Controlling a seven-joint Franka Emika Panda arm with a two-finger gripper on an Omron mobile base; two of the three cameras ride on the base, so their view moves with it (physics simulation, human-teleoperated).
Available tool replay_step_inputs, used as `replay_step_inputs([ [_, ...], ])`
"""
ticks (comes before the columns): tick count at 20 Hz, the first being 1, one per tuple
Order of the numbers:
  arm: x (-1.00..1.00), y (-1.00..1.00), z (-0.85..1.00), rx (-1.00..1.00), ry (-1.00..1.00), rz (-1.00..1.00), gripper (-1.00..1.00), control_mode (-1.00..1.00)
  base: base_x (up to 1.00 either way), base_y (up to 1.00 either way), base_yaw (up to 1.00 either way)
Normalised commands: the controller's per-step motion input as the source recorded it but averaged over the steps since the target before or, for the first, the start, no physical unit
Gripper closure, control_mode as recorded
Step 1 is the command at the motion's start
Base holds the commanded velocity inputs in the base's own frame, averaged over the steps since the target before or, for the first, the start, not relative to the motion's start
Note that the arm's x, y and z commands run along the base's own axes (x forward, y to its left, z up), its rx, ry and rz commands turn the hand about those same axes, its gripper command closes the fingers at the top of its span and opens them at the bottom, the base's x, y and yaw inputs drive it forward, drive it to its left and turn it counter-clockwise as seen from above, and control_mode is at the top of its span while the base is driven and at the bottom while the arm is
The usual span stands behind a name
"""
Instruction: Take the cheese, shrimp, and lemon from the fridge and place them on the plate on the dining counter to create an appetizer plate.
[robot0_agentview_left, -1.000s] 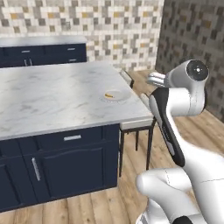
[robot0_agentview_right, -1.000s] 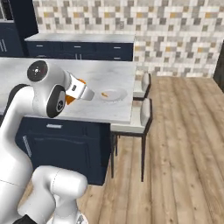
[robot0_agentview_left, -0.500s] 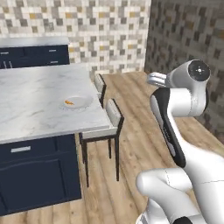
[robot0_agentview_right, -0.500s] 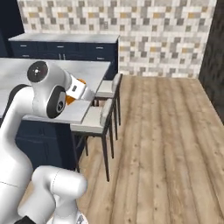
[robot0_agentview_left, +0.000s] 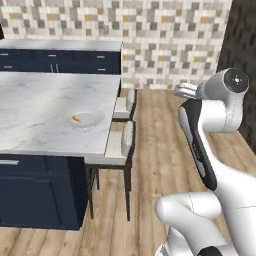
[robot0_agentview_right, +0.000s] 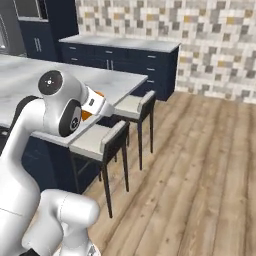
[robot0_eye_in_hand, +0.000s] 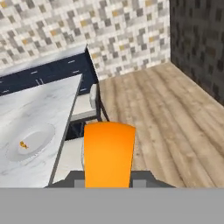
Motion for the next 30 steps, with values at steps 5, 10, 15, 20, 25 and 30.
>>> replay_step_inputs([
  [5, 0.00, 0.00, 0.00, 0.00, 0.00, 0.00, 1.00, 1.00, 0.53, -0.95, 0.59],
  [10, 0.00, 0.00, 0.00, 0.00, 0.00, 0.00, 1.00, 1.00, 0.72, -0.85, 0.64],
  [15, 0.00, 0.00, 0.00, 0.00, 0.00, 0.00, 1.00, 1.00, 0.58, -0.74, 0.73],
  [20, 0.00, 0.00, 0.00, 0.00, 0.00, 0.00, 1.00, 1.00, 0.46, -0.74, 0.75],
  [25, 0.00, 0.00, 0.00, 0.00, 0.00, 0.00, 1.00, 1.00, 0.44, -0.81, 0.72],
  [30, 0.00, 0.00, 0.00, 0.00, 0.00, 0.00, 1.00, 1.00, 0.44, -0.80, 0.70],
])
